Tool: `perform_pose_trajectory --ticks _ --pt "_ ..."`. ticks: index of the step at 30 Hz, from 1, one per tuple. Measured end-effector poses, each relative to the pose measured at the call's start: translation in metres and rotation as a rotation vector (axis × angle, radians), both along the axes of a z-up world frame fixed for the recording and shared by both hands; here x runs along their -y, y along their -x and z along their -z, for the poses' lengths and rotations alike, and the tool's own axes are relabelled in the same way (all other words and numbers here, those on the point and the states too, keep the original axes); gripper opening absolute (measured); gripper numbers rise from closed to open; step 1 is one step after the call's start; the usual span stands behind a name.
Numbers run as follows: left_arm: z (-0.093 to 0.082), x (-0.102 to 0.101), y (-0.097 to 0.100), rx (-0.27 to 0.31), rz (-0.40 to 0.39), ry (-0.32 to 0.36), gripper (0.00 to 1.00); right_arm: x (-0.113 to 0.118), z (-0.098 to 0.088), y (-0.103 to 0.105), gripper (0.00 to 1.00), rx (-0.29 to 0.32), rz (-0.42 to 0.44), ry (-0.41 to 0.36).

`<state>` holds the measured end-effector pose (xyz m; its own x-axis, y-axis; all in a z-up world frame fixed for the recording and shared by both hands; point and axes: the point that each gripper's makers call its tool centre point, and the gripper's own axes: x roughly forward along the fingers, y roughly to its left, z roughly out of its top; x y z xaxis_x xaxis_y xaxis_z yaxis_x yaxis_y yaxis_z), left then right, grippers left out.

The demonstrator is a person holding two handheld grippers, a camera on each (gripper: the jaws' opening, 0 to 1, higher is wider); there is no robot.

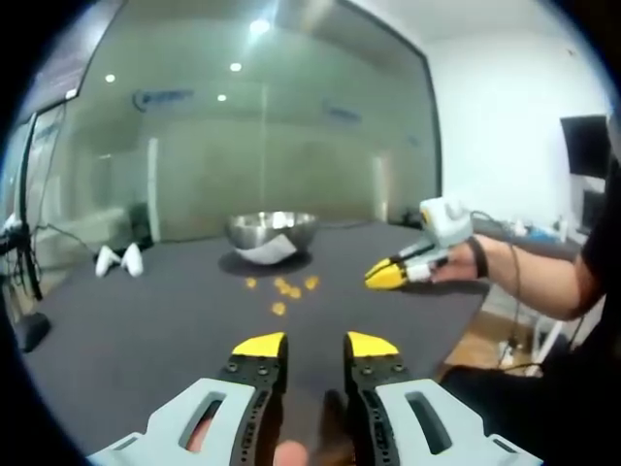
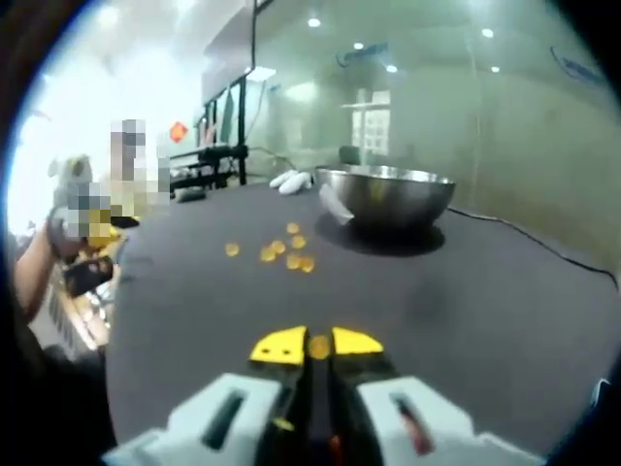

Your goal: Pick up the QQ candy scattered on the table and place it into the stainless steel bowl on the table

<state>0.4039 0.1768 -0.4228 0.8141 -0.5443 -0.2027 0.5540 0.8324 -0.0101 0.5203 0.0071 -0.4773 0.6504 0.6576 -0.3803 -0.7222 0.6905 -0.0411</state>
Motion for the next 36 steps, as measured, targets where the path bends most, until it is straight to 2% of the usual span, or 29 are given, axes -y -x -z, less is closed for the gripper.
perform_pose_trajectory --ticks 2,4,5,9,12,18,19,24,30,33,36 --pt "-0.001 0.0 0.001 0.002 0.002 0.002 0.25 0.001 -0.007 -0.002 0.09 0.017 0.015 -0.013" --pt "-0.001 0.001 0.001 0.001 0.004 0.003 0.25 -0.003 -0.03 -0.005 0.09 0.078 0.019 -0.114" --pt "-0.001 0.0 0.001 0.002 0.003 0.002 0.25 -0.003 -0.04 -0.004 0.09 0.089 0.023 -0.155" --pt "0.0 0.0 0.002 0.004 0.0 0.001 0.25 0.008 -0.069 -0.016 0.09 0.148 0.086 -0.231" --pt "0.0 0.0 0.004 0.003 0.003 0.003 0.25 0.009 -0.077 -0.021 0.09 0.139 0.09 -0.234" --pt "0.002 0.0 0.005 0.0 -0.001 0.008 0.25 0.01 -0.097 -0.041 0.09 0.178 0.13 -0.197" --pt "0.002 0.001 0.006 -0.001 0.002 0.008 0.25 0.011 -0.102 -0.059 0.09 0.182 0.134 -0.2" --pt "0.003 0.002 0.007 -0.002 0.008 0.003 0.25 0.009 -0.12 -0.078 0.09 0.201 0.143 -0.192" --pt "0.001 0.003 0.009 0.004 0.009 0.015 0.25 0.009 -0.138 -0.116 0.09 0.184 0.171 -0.209" --pt "0.001 0.004 0.01 0.002 0.016 0.016 0.25 0.004 -0.142 -0.113 0.09 0.198 0.173 -0.196" --pt "0.003 0.006 0.011 -0.001 0.022 0.011 0.25 -0.003 -0.144 -0.124 0.09 0.185 0.173 -0.206"
